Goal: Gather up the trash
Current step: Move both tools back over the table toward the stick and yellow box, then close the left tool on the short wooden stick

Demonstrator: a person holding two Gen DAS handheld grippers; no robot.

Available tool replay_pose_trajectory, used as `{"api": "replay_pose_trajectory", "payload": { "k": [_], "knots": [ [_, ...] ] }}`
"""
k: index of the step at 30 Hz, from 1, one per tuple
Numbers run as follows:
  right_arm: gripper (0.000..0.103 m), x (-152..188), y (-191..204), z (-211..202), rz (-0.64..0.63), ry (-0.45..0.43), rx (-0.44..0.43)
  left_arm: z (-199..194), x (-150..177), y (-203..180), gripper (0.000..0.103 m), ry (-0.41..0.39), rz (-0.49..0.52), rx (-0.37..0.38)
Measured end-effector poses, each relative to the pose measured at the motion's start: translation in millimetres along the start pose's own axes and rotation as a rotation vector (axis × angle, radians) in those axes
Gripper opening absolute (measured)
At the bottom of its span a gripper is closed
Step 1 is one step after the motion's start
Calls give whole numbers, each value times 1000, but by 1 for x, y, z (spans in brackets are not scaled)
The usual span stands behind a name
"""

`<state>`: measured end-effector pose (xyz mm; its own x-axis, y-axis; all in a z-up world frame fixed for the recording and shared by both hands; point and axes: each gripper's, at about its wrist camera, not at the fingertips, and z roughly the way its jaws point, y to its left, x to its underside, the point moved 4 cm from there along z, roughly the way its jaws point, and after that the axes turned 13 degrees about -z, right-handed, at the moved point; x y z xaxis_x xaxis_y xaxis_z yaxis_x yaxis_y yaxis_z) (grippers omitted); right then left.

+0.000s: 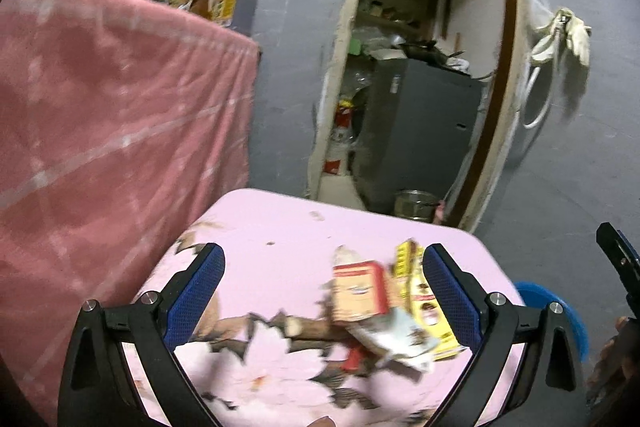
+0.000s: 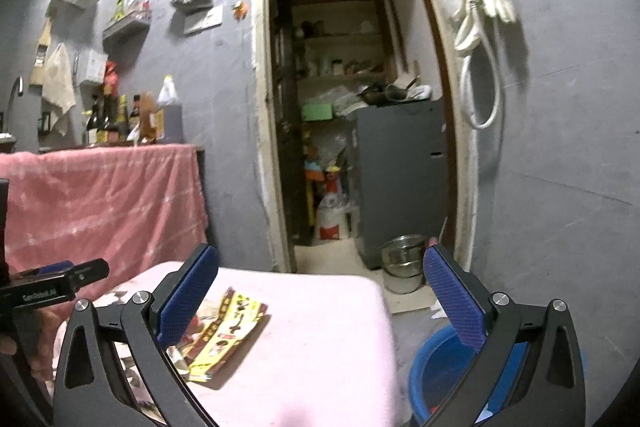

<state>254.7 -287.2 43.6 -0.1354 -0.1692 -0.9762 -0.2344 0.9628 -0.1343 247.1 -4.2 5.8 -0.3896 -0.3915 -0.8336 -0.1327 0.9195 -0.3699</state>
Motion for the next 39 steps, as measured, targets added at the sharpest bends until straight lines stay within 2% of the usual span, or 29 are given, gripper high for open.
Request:
{"api": "replay_pose_trajectory", "payload": {
  "k": [11, 20, 28, 35, 39],
  "knots": [
    [103, 15, 43, 38, -30, 143, -116, 14, 14, 38, 97, 98, -8, -43],
    [101, 36, 60, 62, -40, 280, -171, 28, 23, 48, 96, 193, -42, -4],
    [88, 52, 64, 76, -14, 377, -210, 36, 29, 42, 78, 277, -38, 13],
    [87, 60, 70, 81, -13, 414, -235, 50, 34, 40, 72, 380, -47, 48],
    [85, 61, 72, 84, -11, 422, -243, 56, 32, 37, 66, 398, -33, 61]
  ]
}}
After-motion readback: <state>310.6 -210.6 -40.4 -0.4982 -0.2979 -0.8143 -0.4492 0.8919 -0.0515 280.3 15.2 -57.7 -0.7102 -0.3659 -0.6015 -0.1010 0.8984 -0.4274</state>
